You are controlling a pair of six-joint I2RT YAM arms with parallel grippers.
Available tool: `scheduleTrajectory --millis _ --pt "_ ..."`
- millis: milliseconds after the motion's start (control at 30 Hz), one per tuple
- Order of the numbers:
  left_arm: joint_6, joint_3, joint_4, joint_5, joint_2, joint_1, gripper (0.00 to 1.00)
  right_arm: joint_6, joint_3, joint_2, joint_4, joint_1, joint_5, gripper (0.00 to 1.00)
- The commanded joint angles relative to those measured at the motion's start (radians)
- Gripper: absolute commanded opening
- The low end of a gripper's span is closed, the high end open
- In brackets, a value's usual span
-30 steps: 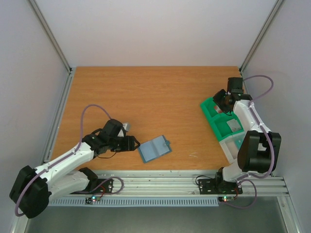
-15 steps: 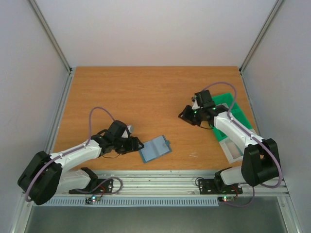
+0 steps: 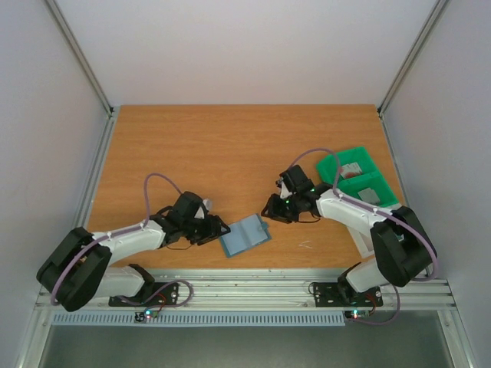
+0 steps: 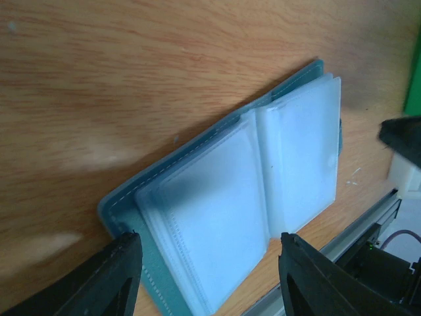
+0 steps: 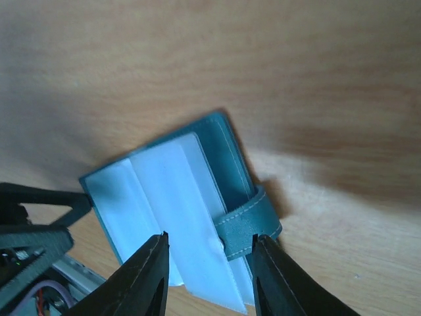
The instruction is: Take the credit cards out of the card holder
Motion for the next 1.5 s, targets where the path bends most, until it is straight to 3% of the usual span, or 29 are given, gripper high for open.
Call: scheduleTrajectory --millis 0,267,567,867,933,1100,1167,1267,1367,1467 --pt "-0.064 -0.014 0.155 0.036 0.049 0.003 0.58 0.028 -0.024 0.028 0.049 0.046 -0.006 0.35" --pt "-0.085 -0.021 0.184 0.007 0.101 0.0 0.47 0.063 -0.087 0.049 0.103 0.089 0.009 0.29" --pt "-0.105 -0.012 0.243 -0.003 0.156 0.001 0.45 0.132 -0.154 0.076 0.197 0.108 -0.001 0.19" --pt "-0.175 -0.005 0.387 0.052 0.203 -0.009 0.03 0.163 -0.185 0.077 0.244 0.107 -0.007 0.14" --pt "-0.168 0.0 0.377 0.048 0.201 -0.009 0.01 0.163 -0.187 0.074 0.243 0.108 -0.003 0.13" --pt "-0.083 0.064 0.2 -0.012 0.177 -0.009 0.01 0.156 -0.186 0.052 0.219 0.108 0.025 0.12" --pt "-0.051 0.093 0.113 -0.045 0.158 -0.009 0.06 0.145 -0.185 0.011 0.188 0.107 0.063 0.14" --pt "-0.012 0.127 -0.01 -0.095 0.113 -0.008 0.21 0.119 -0.168 -0.086 0.107 0.108 0.132 0.22" --pt "0.03 0.164 -0.129 -0.141 0.049 -0.008 0.41 0.089 -0.144 -0.174 0.04 0.107 0.189 0.3" --pt "0.078 0.22 -0.252 -0.194 -0.024 -0.009 0.54 0.054 -0.106 -0.253 -0.045 0.107 0.262 0.37"
